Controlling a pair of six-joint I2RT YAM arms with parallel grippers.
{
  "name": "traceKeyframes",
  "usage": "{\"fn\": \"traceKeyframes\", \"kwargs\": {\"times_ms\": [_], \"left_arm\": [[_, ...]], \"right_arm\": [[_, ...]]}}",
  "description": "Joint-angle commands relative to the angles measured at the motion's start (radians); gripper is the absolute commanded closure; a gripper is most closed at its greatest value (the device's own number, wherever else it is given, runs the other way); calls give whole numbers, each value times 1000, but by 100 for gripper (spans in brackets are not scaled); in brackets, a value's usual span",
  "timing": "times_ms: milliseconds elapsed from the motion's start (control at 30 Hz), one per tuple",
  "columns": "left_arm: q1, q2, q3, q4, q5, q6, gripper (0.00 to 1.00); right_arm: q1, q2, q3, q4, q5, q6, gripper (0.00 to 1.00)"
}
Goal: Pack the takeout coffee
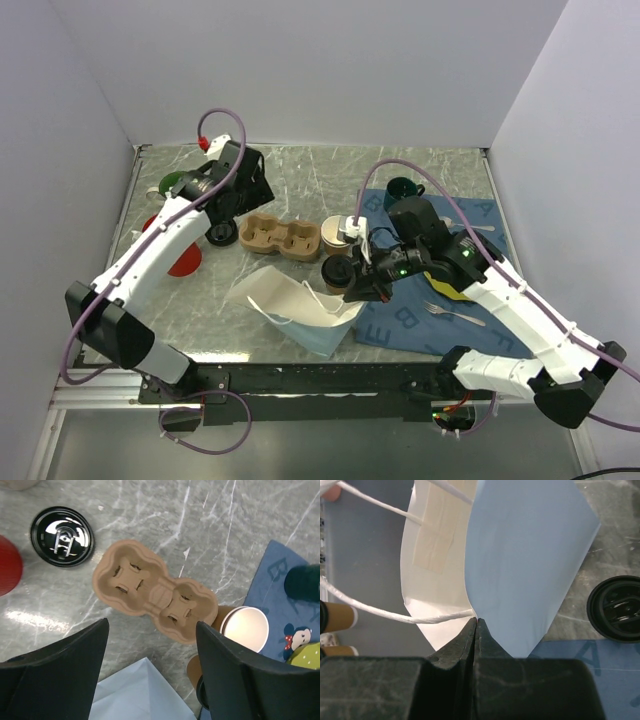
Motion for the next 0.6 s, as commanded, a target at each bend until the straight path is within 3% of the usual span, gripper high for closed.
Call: {"fn": "traceKeyframes", "kwargs": {"times_ms": [0,200,367,567], "left_arm": [[2,31,-13,101,45,45,25],[0,113,3,108,38,93,26],[-6,153,2,122,58,111,27],[-7,147,-20,107,67,111,27]], "right_arm": [[3,-22,-20,-36,14,-74,100],[6,-54,10,-48,11,-135,100],[67,-131,6,22,268,-137,100],[193,-96,33,-10,313,-144,100]]}}
